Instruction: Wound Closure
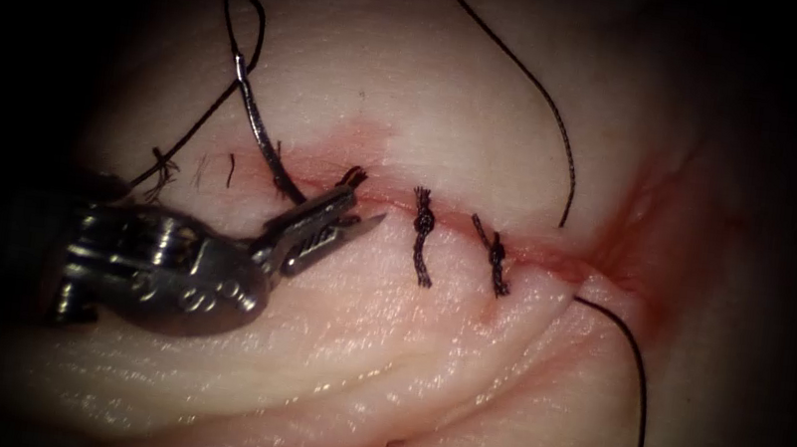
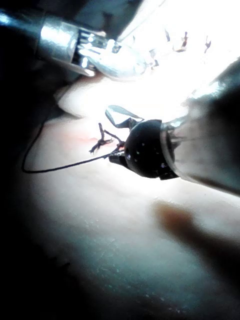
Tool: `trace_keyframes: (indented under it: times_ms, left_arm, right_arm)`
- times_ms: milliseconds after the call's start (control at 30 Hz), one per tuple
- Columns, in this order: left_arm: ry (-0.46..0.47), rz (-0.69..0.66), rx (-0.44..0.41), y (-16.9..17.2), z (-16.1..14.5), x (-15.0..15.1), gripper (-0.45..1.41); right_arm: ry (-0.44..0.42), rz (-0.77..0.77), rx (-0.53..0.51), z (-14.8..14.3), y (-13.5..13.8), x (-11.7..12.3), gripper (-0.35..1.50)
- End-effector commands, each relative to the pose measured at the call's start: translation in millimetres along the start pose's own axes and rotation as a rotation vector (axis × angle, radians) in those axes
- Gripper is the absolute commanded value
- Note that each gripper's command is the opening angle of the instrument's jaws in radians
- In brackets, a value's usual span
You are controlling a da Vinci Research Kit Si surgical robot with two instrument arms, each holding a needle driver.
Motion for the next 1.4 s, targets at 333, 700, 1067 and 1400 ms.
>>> trace_keyframes:
  times_ms: [333, 700, 1067, 1400]
  left_arm:
    - [-0.060, 0.078, -0.122, 0.8, -1.5, -0.8, -0.45]
    - [-0.089, 0.116, -0.170, 3.0, 0.1, -3.3, -0.45]
    - [-0.092, 0.115, -0.172, 2.6, -0.4, -3.3, -0.45]
    - [-0.093, 0.114, -0.172, 2.7, -0.4, -3.2, -0.45]
  right_arm:
    - [-0.185, -0.087, -0.065, -8.2, 4.4, -10.2, 1.48]
    - [-0.243, -0.118, -0.054, -2.8, 3.5, -22.4, 1.33]
    - [-0.134, -0.126, -0.099, 0.4, 2.9, -20.8, 0.27]
    - [-0.119, -0.163, -0.034, -0.8, 1.1, -18.6, -0.35]
